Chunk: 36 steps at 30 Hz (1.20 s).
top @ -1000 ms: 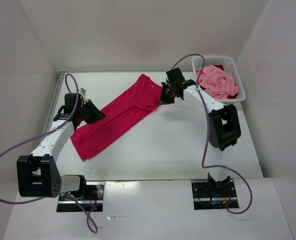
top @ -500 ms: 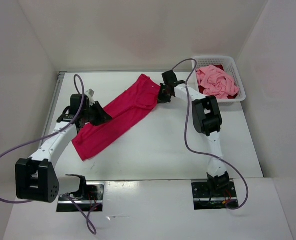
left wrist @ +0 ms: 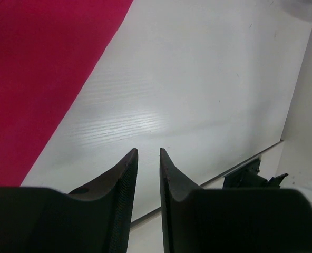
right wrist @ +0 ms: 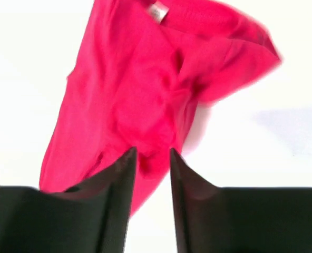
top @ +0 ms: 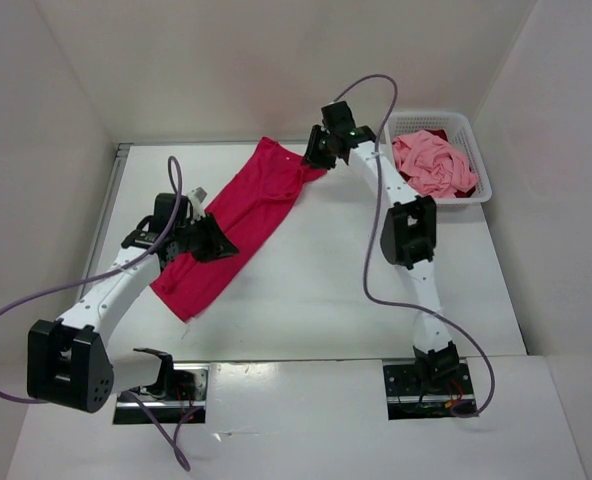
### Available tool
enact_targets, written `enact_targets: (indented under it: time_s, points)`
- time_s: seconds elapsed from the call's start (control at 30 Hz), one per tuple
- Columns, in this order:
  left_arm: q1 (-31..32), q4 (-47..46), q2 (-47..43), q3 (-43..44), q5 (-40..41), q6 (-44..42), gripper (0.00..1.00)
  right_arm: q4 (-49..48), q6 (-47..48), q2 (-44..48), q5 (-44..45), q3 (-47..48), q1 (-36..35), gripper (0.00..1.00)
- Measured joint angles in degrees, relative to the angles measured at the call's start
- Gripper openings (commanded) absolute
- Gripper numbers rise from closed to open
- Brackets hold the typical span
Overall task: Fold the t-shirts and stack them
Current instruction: Rotate the tshirt 90 degrees
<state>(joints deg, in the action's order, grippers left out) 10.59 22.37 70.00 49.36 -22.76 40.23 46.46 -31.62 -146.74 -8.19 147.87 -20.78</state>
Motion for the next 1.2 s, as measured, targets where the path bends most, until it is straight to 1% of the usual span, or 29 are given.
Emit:
enact_targets:
  time_s: [0.07,0.1,0.13,0.2,0.23,0.3,0.37,0.4,0.5,0.6,0.63,0.7,0.73,0.8,0.83,0.93,1.0,1.07,1.13,1.2]
  points:
    - [0.0,1.2,0.4,1.3,0.7,0.0,0.30,-7.1,0.7,12.6,-0.3,-19.6,-0.7,0.42]
    - [0.0,1.8,0.9,2.4,1.2,-0.2,0.30,-10.1,0.5,20.4,-0.9,-32.5,-1.6,0.43]
    - [-0.1,2.3,1.2,3.7,1.8,-1.1,0.30,-10.6,0.0,25.7,-1.7,-40.2,-2.6,0.43]
    - [-1.9,3.3,2.5,6.7,2.1,-2.7,0.34,-14.0,-1.0,32.5,-3.6,-51.4,-5.5,0.47]
    - [-3.5,3.5,3.1,8.0,2.2,-3.5,0.35,-15.4,-1.7,34.2,-4.9,-55.0,-7.4,0.48]
    - [-9.2,3.3,4.5,10.1,2.4,-4.8,0.37,-20.1,-3.4,34.6,-7.9,-60.2,-12.0,0.52]
    - [-13.4,3.2,5.8,10.7,3.4,-5.7,0.38,-23.3,-5.4,32.5,-10.5,-62.4,-15.9,0.53]
    - [-14.4,3.2,6.4,10.7,3.7,-5.7,0.40,-25.0,-6.4,31.2,-11.7,-63.0,-17.7,0.54]
    - [-14.7,2.9,7.9,9.9,3.6,-5.7,0.40,-29.6,-9.7,26.6,-14.9,-63.6,-20.9,0.54]
    - [-14.2,3.0,8.3,8.7,3.4,-5.7,0.42,-32.1,-12.5,21.6,-17.3,-61.9,-20.6,0.54]
    - [-14.1,3.1,8.3,8.4,3.5,-5.8,0.42,-32.7,-13.6,20.6,-17.8,-60.5,-20.3,0.48]
    - [-14.1,3.3,8.3,8.3,3.8,-5.8,0.42,-33.5,-14.3,18.6,-16.8,-57.5,-19.8,0.40]
    - [-14.1,3.1,8.3,8.2,3.9,-5.8,0.42,-33.6,-14.7,17.3,-16.0,-56.0,-19.7,0.32]
    - [-14.1,3.0,8.1,7.6,4.2,-5.8,0.42,-33.8,-15.8,15.2,-15.5,-53.6,-19.3,0.21]
    - [-14.1,2.9,8.0,7.1,4.2,-5.8,0.42,-33.7,-16.3,14.5,-15.0,-52.7,-19.2,0.11]
    - [-13.8,3.1,7.7,6.0,4.5,-5.8,0.42,-33.2,-16.5,13.8,-14.1,-51.6,-18.7,0.00]
    - [-13.1,3.1,7.6,5.5,5.2,-5.8,0.42,-33.5,-15.6,14.1,-14.1,-52.5,-18.1,0.00]
    - [-11.4,2.9,7.5,4.9,5.9,-5.8,0.42,-34.3,-14.0,16.9,-14.1,-56.8,-16.6,0.00]
    - [-9.2,2.5,7.5,4.0,6.1,-5.7,0.43,-32.8,-10.9,21.5,-14.1,-62.9,-13.0,0.00]
    - [-6.9,2.4,7.8,3.3,6.3,-5.6,0.43,-30.4,-7.2,24.9,-14.1,-67.0,-8.2,0.00]
